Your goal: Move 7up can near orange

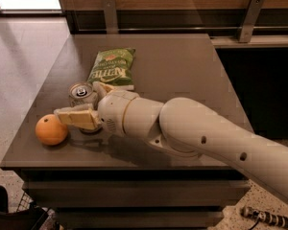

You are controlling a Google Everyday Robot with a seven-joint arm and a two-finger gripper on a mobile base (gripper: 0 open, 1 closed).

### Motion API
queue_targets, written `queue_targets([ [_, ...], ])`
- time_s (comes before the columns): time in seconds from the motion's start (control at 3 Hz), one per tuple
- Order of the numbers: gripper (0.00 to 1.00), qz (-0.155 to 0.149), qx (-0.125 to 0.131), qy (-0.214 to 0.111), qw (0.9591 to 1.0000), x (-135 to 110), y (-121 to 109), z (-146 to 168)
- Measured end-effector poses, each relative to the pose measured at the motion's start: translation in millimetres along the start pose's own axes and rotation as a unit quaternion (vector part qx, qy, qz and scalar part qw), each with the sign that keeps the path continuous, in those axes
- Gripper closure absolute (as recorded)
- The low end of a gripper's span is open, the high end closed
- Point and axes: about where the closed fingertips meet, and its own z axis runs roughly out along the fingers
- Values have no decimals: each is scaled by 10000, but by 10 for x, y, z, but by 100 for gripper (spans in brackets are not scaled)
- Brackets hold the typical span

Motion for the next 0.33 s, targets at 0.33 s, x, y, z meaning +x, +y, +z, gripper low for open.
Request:
queue_targets([
  [0.33, 0, -2, -3, 1, 10000, -1, 4, 2],
])
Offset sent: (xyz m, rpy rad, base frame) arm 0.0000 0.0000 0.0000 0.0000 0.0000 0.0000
